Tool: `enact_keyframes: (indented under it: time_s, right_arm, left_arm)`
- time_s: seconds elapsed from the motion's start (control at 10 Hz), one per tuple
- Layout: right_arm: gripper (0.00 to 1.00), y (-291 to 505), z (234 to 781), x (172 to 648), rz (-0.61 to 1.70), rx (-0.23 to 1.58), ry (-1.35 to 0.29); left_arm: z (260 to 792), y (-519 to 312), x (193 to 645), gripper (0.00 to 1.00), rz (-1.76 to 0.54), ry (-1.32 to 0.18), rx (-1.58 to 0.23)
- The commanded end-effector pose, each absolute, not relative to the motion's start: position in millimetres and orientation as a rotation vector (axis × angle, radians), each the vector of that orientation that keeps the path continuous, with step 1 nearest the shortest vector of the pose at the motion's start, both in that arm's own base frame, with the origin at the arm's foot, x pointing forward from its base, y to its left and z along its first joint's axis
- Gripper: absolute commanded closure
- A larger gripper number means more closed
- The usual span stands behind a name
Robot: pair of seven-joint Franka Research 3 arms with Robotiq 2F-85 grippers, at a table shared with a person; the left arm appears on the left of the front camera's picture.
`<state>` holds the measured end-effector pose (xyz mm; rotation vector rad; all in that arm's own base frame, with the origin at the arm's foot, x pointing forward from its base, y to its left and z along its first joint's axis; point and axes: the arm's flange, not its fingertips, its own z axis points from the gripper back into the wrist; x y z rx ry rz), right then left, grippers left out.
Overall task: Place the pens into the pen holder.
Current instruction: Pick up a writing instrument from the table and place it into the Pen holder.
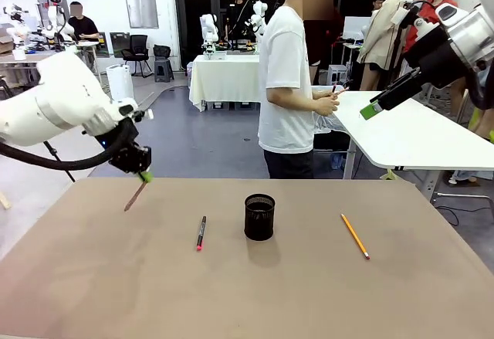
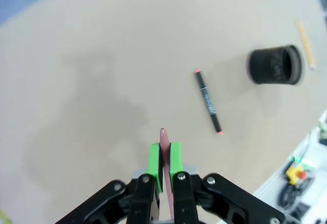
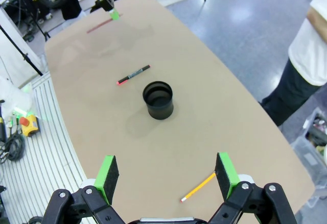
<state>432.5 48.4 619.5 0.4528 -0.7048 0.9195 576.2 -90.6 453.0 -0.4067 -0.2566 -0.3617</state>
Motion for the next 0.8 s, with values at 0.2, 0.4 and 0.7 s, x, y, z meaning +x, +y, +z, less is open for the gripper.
enact_keyframes:
  time_s: [0.2, 0.4, 0.7]
  right_arm:
    - [0.0, 48, 620, 433, 0.924, 0.462, -0.71]
    - [0.0, 48, 620, 433, 0.924, 0.462, -0.71]
    - [0.0, 48, 620, 433, 0.924, 0.462, -0.71]
  left_arm:
    - [477, -71, 537, 1.0, -0.854, -0.578, -0.648]
    - [485, -67, 524, 1.0, -0.943, -0.812, -0.742]
    - [492, -54, 503, 1.0, -1.085, -0.926, -0.832]
